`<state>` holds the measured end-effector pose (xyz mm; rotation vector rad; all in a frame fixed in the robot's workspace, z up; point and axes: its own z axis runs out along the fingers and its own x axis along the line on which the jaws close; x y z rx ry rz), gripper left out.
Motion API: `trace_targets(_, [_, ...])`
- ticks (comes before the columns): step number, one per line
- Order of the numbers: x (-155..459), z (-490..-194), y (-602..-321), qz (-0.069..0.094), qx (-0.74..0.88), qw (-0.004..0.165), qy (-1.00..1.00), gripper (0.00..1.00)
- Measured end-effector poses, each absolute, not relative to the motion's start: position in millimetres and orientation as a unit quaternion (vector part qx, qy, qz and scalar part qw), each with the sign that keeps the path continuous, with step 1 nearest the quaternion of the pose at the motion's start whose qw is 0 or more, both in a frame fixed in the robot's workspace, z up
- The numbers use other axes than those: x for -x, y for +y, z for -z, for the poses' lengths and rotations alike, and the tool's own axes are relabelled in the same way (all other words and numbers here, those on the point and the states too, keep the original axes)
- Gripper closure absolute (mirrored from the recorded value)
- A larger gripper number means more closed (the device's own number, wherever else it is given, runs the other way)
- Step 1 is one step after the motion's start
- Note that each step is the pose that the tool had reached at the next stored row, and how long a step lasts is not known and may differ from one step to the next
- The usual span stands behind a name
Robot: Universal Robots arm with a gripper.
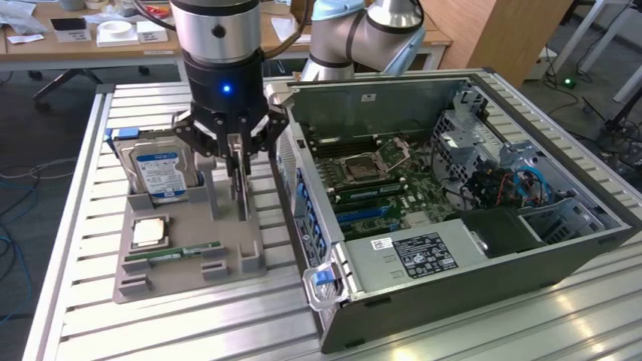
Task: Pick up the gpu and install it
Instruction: 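Pick up the gpu and move the gpu toward the slot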
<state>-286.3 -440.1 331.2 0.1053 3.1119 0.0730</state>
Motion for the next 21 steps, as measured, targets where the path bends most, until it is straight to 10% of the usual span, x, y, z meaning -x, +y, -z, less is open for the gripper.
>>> trace_targets(21, [286.3, -356.1, -440.1, -0.026, -0.034, 0.015, 0.999, 0.73])
